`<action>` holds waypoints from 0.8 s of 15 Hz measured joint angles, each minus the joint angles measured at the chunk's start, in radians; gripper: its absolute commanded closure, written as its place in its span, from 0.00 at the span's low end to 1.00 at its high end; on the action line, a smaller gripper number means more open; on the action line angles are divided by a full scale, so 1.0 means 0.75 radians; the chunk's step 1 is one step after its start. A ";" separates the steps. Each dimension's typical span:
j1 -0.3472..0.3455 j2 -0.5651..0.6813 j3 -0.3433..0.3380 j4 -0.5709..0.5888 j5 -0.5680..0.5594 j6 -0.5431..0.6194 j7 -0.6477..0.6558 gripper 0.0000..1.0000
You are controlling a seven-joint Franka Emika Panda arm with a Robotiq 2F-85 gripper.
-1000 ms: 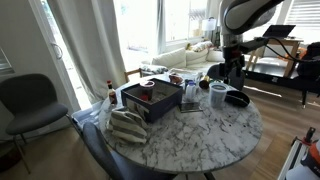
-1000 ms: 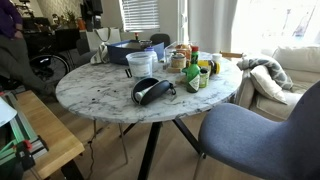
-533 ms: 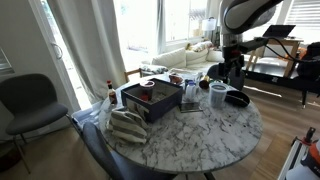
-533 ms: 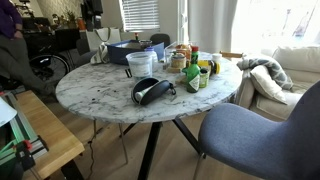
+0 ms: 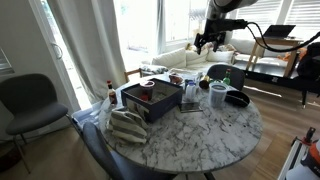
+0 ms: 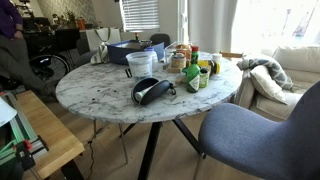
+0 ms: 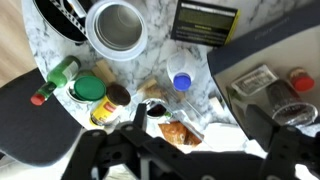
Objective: Remove the small container with the red lid from the box and put it on top of the bottle with the blue lid
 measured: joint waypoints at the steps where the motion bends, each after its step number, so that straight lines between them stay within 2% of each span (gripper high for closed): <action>1: 0.000 0.041 0.015 0.058 -0.009 0.005 0.043 0.00; 4: 0.000 0.143 0.040 0.159 -0.017 0.005 0.097 0.00; 10: 0.005 0.167 0.038 0.177 -0.012 0.005 0.103 0.00; 12: 0.030 0.200 0.051 0.184 0.001 0.019 0.159 0.00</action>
